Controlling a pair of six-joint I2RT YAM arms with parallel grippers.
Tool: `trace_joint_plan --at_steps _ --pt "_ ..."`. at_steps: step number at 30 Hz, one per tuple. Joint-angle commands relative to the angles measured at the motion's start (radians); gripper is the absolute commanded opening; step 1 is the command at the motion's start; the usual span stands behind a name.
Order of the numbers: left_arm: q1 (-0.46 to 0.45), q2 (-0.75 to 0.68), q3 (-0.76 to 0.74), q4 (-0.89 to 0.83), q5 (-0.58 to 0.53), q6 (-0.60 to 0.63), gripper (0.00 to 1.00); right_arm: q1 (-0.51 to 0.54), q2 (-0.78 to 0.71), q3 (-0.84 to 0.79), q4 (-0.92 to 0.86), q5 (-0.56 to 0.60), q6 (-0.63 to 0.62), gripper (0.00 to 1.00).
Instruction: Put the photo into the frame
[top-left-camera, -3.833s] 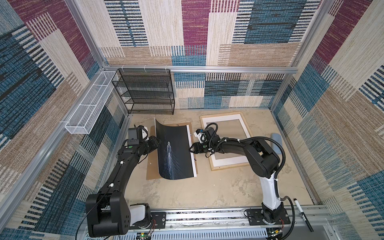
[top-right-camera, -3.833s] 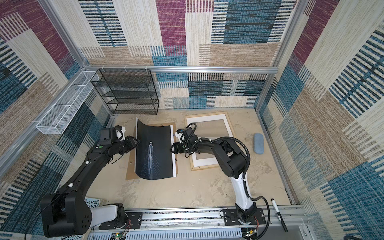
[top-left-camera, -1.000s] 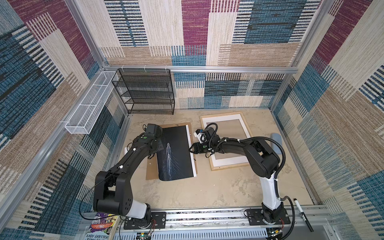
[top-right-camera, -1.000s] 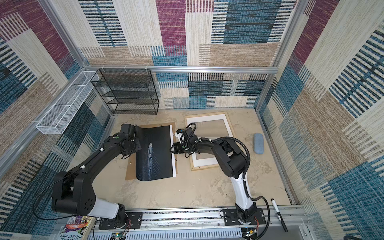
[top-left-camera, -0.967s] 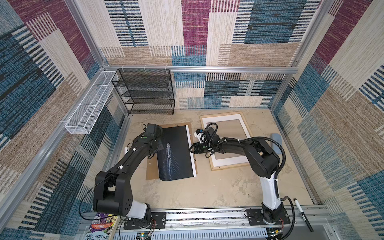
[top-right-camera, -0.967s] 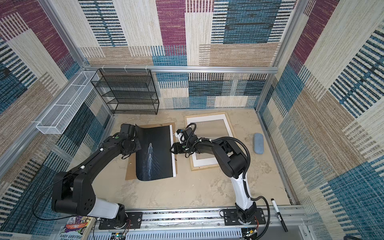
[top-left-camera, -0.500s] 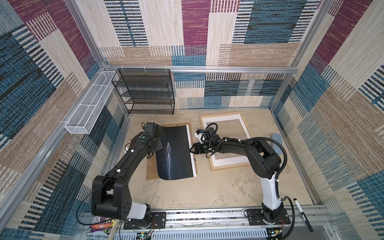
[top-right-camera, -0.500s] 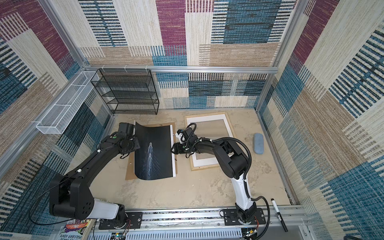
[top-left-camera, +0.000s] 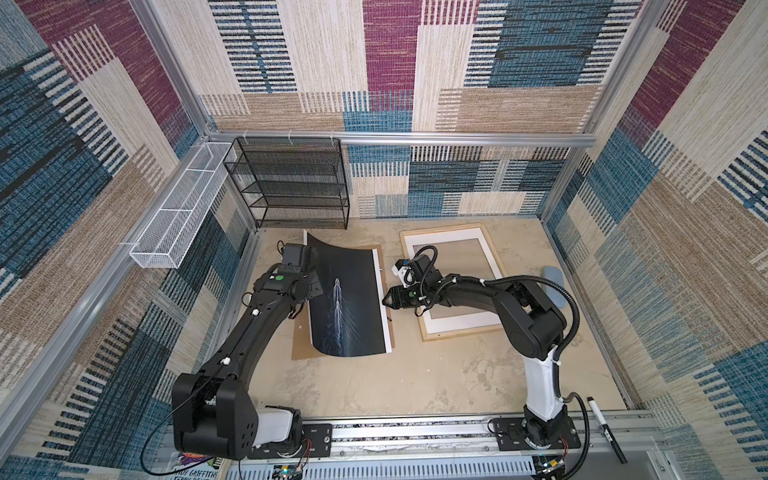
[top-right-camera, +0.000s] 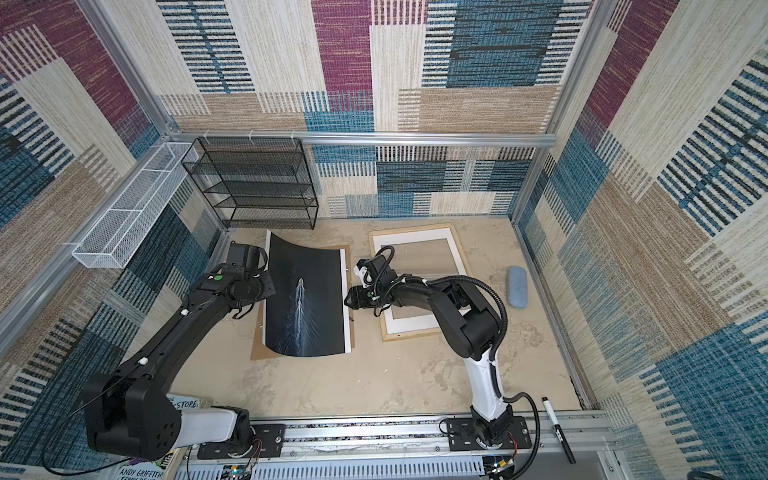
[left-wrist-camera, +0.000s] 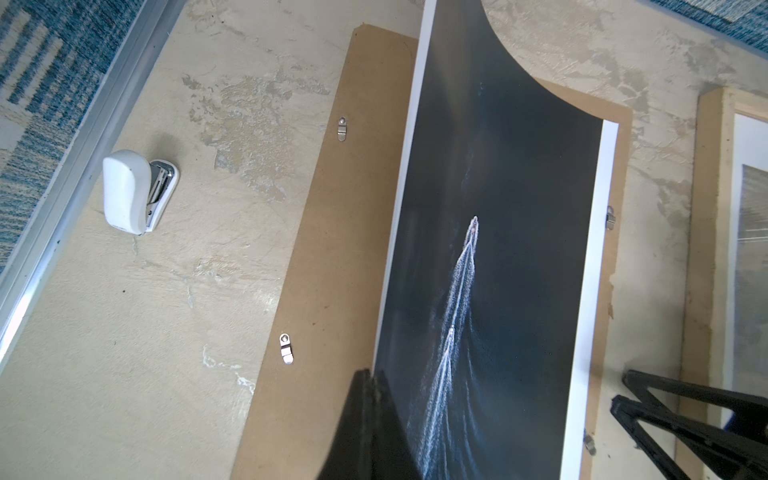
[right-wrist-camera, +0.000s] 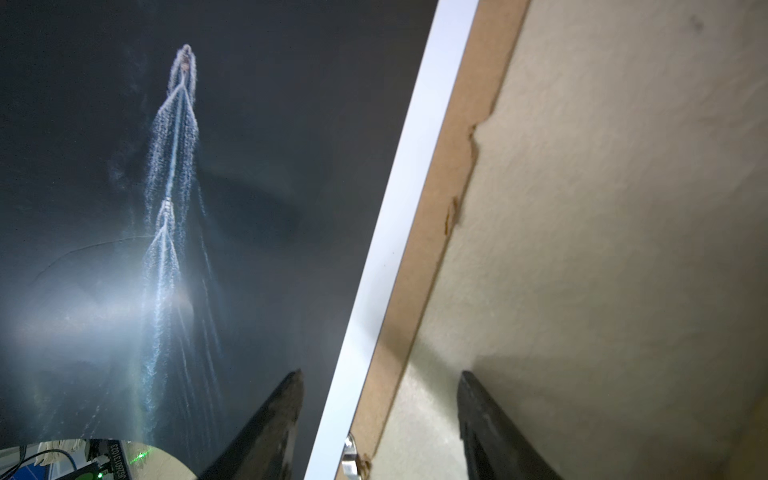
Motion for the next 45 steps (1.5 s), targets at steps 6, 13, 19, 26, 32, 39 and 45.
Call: trace_joint_plan --at_steps 6,13,19,26,32,39,45 --pt "-0.001 -0.034 0.009 -0.029 0.013 0.018 0.0 -0.002 -0.025 -0.014 0.015 0.014 0.001 0.62" --pt "-0.001 -0.065 0.013 -0.034 0.028 0.021 0.0 -0.002 -0.032 -0.02 0.018 0.016 0.004 0.62" --pt "-0.001 -0.09 0.018 -0.036 0.059 0.018 0.0 -0.002 -0.046 -0.028 0.025 0.016 0.004 0.62" --pt "-0.001 -0.122 0.037 -0.036 0.111 0.007 0.0 -0.002 -0.058 -0.032 0.026 0.018 0.006 0.62" --pt "-0.001 -0.159 0.052 -0.038 0.137 -0.008 0.0 -0.002 -0.078 -0.04 0.045 -0.014 0.006 0.62" --pt "-0.001 -0.188 0.081 -0.072 0.122 -0.018 0.0 -0.002 -0.101 -0.049 0.056 -0.024 0.01 0.62" --pt "-0.001 -0.175 0.148 -0.155 0.088 0.006 0.0 -0.002 -0.101 -0.043 0.062 -0.031 0.012 0.62"
